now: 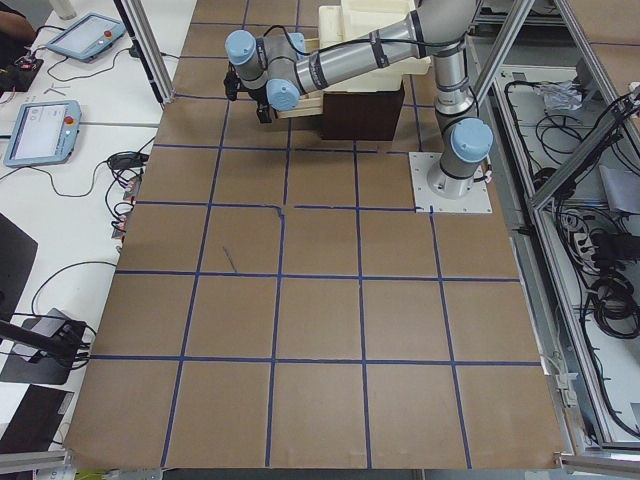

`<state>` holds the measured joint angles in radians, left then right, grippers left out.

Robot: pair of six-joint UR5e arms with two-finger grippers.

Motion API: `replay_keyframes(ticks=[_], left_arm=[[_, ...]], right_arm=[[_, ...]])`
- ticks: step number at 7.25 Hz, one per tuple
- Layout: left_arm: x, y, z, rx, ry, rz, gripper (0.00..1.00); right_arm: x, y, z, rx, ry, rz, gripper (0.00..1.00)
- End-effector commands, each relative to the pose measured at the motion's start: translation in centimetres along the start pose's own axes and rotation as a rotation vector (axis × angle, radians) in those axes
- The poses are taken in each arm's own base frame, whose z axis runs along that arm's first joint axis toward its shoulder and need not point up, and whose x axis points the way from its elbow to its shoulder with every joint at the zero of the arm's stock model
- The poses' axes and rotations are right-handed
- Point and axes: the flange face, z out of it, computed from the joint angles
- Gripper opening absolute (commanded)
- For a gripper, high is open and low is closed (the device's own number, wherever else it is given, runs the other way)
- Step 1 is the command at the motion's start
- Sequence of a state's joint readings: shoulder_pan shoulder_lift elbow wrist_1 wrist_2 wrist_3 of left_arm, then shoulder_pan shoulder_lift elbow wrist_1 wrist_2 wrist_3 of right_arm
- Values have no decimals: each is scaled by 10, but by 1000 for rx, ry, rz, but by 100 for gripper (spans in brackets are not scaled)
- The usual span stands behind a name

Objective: Put scissors in drawer and close it
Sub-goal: 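Move the left gripper to the front edge of the open drawer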

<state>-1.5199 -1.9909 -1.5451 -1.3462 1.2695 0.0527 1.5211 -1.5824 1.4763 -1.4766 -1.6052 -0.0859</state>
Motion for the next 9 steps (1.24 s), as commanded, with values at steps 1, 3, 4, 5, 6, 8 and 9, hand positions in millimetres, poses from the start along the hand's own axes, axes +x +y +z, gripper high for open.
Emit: replay_keyframes(ticks=[1,3,4,5,6,8,9], left_arm=[[3,10,3,-52,-1,-47,100],[4,20,13,-87,-2,-61,100],[3,24,17,-115,-1,-74,100],[2,28,19,-148,-1,-90,100],[2,28,20,-150,-1,-115,100],[4,35,14,-163,-2,-123,100],[7,42,7,-175,-2,-126,100]], right_arm=[[-1,0,2,-5,-6,-1,100],[3,-3,5,-10,-11,-27,100],[-3,-3,3,8,-29,-68,100],[-6,-8,2,38,-59,-74,100],[-8,-8,2,40,-84,-68,100],[-9,-9,5,34,-85,-73,100],[-9,-9,5,34,-85,-73,100]])
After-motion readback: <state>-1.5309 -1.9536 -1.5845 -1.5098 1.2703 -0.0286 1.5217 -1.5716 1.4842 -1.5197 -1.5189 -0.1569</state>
